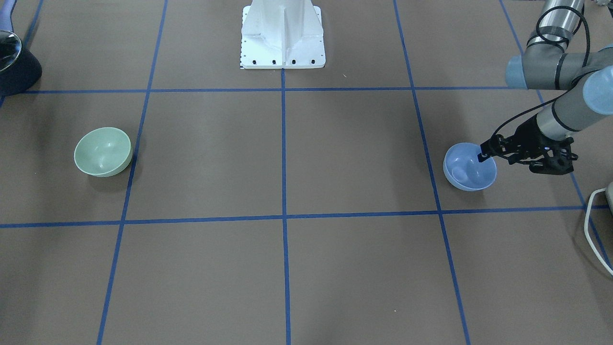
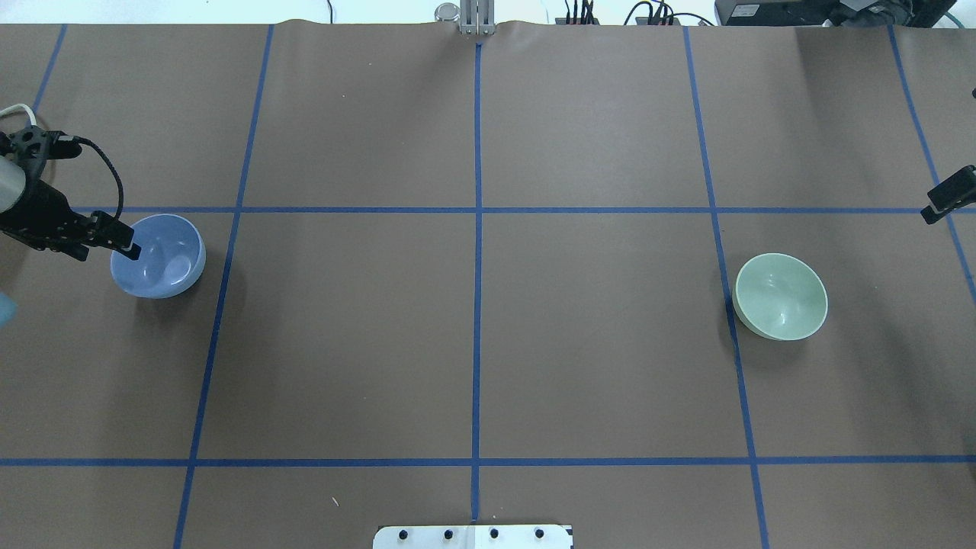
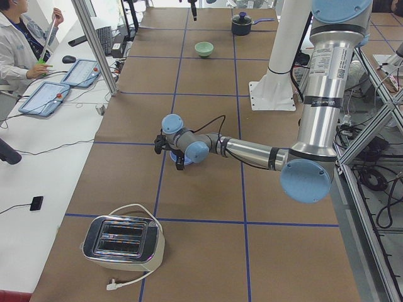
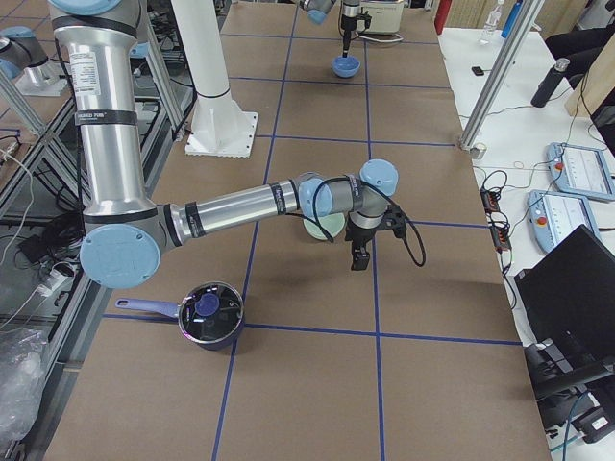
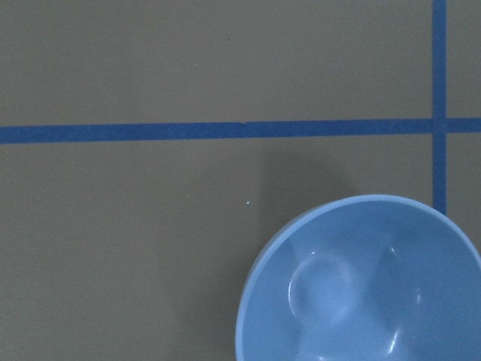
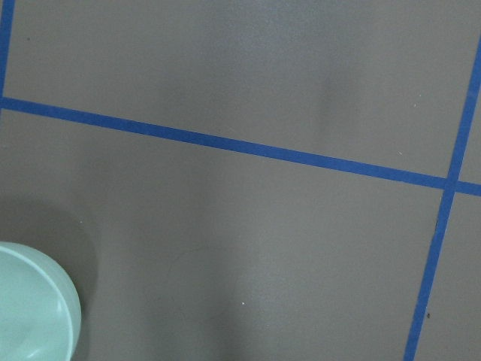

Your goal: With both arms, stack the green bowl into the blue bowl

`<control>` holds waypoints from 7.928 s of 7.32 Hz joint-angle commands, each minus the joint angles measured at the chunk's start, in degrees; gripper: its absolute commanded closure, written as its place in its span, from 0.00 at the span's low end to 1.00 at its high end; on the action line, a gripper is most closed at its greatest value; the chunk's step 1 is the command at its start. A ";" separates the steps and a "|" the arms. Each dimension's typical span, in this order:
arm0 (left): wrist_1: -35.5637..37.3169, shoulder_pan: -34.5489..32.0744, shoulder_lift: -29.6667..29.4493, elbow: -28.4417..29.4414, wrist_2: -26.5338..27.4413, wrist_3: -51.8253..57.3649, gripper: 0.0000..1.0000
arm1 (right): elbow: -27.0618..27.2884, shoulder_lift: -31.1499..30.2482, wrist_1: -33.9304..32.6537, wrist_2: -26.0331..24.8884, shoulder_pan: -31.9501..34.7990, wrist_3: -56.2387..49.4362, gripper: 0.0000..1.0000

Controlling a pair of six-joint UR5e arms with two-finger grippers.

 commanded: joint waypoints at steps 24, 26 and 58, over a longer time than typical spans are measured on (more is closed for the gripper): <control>13.57 17.06 -26.78 -3.56 9.23 -41.21 0.92 | -0.78 6.97 0.09 0.43 -2.39 -0.78 0.00; 16.87 21.54 -31.38 -3.48 11.79 -44.99 0.92 | -0.60 9.69 0.44 -0.18 -5.01 -0.18 0.00; 14.85 14.54 -32.10 0.30 10.40 -35.61 0.03 | -5.08 -0.58 23.38 -0.80 -20.84 7.38 0.89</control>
